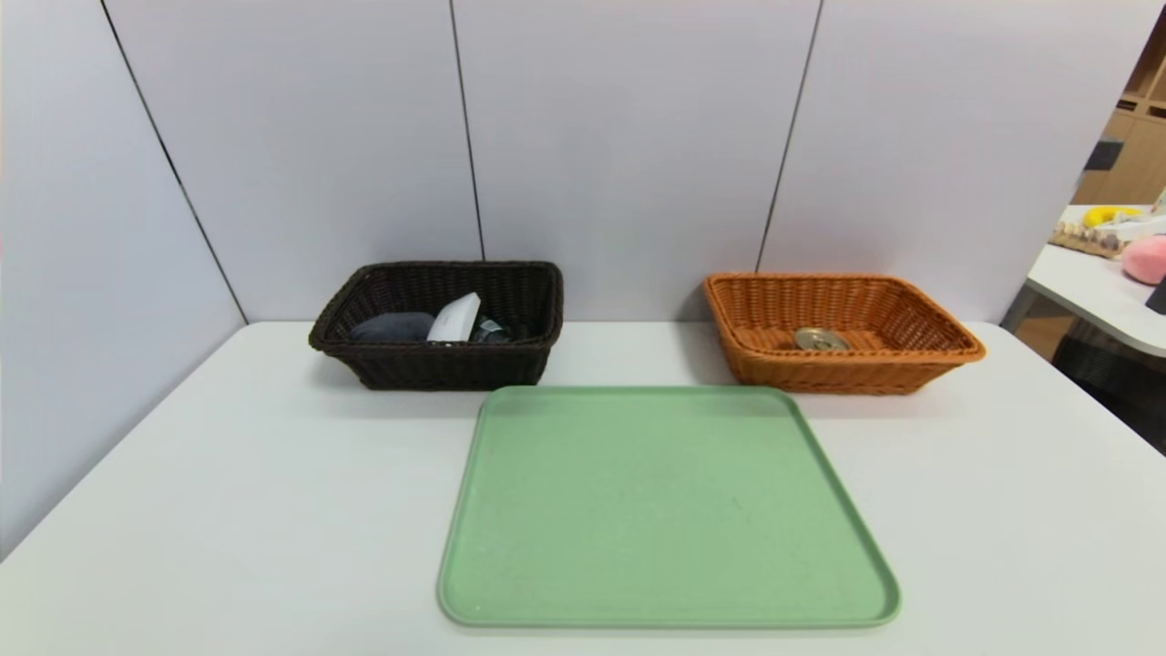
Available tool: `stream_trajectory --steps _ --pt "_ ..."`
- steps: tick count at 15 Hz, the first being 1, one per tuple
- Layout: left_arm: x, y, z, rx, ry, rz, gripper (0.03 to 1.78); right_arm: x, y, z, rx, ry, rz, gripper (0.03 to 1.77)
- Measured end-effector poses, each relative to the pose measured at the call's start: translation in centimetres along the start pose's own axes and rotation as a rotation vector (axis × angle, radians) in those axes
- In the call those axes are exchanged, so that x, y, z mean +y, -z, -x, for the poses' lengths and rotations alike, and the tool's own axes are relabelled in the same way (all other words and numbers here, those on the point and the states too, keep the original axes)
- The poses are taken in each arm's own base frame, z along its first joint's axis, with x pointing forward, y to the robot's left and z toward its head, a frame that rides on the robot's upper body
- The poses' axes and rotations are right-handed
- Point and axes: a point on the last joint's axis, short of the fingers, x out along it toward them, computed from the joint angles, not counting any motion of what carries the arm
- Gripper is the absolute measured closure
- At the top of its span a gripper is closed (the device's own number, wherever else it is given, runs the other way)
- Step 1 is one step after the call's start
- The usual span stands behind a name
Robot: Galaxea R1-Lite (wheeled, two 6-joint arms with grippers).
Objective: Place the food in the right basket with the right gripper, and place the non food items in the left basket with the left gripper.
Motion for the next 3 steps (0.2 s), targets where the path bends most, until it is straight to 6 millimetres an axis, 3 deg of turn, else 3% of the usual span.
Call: stream_trajectory --steps 3 --pt "0.0 0.0 0.0 0.0 0.0 0.0 0.12 0.0 0.01 0.0 0.001 0.001 0.002 0.11"
